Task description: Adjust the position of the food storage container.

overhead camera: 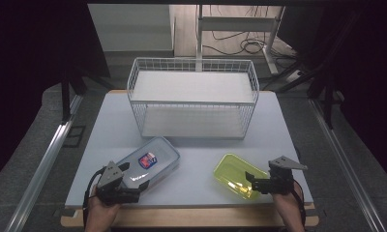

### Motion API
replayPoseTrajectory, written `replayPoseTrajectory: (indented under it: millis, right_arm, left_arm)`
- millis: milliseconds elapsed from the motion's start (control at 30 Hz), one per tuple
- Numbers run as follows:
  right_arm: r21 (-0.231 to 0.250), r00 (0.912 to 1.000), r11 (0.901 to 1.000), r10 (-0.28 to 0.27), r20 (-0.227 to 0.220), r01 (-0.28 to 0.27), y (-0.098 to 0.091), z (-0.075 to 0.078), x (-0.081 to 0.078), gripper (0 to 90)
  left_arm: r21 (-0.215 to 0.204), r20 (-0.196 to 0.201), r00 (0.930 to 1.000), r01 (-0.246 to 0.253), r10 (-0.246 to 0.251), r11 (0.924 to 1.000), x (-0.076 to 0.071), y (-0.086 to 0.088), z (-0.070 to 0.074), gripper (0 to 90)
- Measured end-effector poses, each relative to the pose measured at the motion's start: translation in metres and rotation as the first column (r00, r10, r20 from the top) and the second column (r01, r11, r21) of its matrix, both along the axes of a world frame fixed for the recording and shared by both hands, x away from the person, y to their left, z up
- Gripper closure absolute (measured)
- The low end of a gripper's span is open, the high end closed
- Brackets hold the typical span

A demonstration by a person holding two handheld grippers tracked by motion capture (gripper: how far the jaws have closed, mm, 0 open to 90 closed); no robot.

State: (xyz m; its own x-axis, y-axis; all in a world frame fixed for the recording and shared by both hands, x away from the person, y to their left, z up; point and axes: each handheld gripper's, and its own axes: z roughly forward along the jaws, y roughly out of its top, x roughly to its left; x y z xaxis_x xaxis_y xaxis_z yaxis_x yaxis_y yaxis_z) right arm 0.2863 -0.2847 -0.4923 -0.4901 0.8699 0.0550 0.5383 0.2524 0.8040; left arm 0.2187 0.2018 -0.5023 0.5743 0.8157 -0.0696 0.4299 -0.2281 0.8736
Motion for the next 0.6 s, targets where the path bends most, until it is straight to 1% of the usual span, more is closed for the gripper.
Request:
replayPoseTrajectory:
  millis: [33,67,100,200,267,367,433,500,533,567,600]
  right_arm:
    - [-0.008,1.0,1.0,-0.003,-0.005,0.003,0.001,-0.001,0.0,0.1]
    - [-0.023,1.0,0.9997,-0.006,-0.006,0.006,0.002,-0.001,0.0,0.1]
    - [-0.035,1.0,0.9994,-0.005,0.001,0.005,0.004,-0.001,-0.001,0.1]
    - [-0.047,0.9999,0.9989,-0.004,0.015,0.004,0.006,0.0,-0.003,0.0]
    - [-0.073,0.9996,0.9973,-0.008,0.026,0.01,0.009,0.002,-0.005,0.0]
    - [-0.082,0.9994,0.9966,-0.004,0.034,0.007,0.009,0.003,-0.005,0.0]
    - [-0.103,0.9995,0.9947,0.007,0.032,-0.004,0.01,0.004,-0.006,0.0]
    - [-0.106,0.9995,0.9943,0.01,0.03,-0.007,0.01,0.005,-0.007,0.0]
    - [-0.102,0.9992,0.9943,0.035,0.017,-0.033,0.01,0.007,-0.008,0.0]
    - [-0.102,0.9992,0.9943,0.035,0.017,-0.033,0.01,0.007,-0.008,0.0]
    - [-0.091,0.9985,0.9943,0.055,-0.003,-0.055,0.012,0.01,-0.01,0.0]
  left_arm:
    - [0.0,0.0,1.0,0.0,0.0,1.0,0.0,0.0,0.0,7.3]
    - [-0.013,0.004,0.9999,-0.009,0.009,0.9999,0.0,0.002,-0.001,7.3]
    - [-0.013,0.004,0.9999,-0.009,0.009,0.9999,0.0,0.002,-0.001,7.3]
    - [-0.023,0.012,0.9997,-0.02,0.02,0.9996,-0.001,0.003,0.0,7.2]
    - [-0.023,0.016,0.9996,-0.023,0.023,0.9995,-0.002,0.004,0.0,7.2]
    - [-0.024,0.016,0.9996,-0.024,0.024,0.9994,-0.002,0.004,0.0,7.2]
    - [-0.021,0.015,0.9996,-0.025,0.026,0.9995,-0.002,0.003,-0.001,7.1]
    - [-0.021,0.015,0.9995,-0.027,0.027,0.9994,-0.001,0.003,-0.001,7.0]
    - [-0.023,0.014,0.9995,-0.027,0.027,0.9994,-0.001,0.003,-0.001,6.9]
    - [-0.024,0.013,0.9996,-0.026,0.026,0.9994,-0.001,0.004,-0.001,6.9]
    - [-0.028,0.013,0.9995,-0.027,0.027,0.9993,-0.001,0.004,-0.001,6.9]
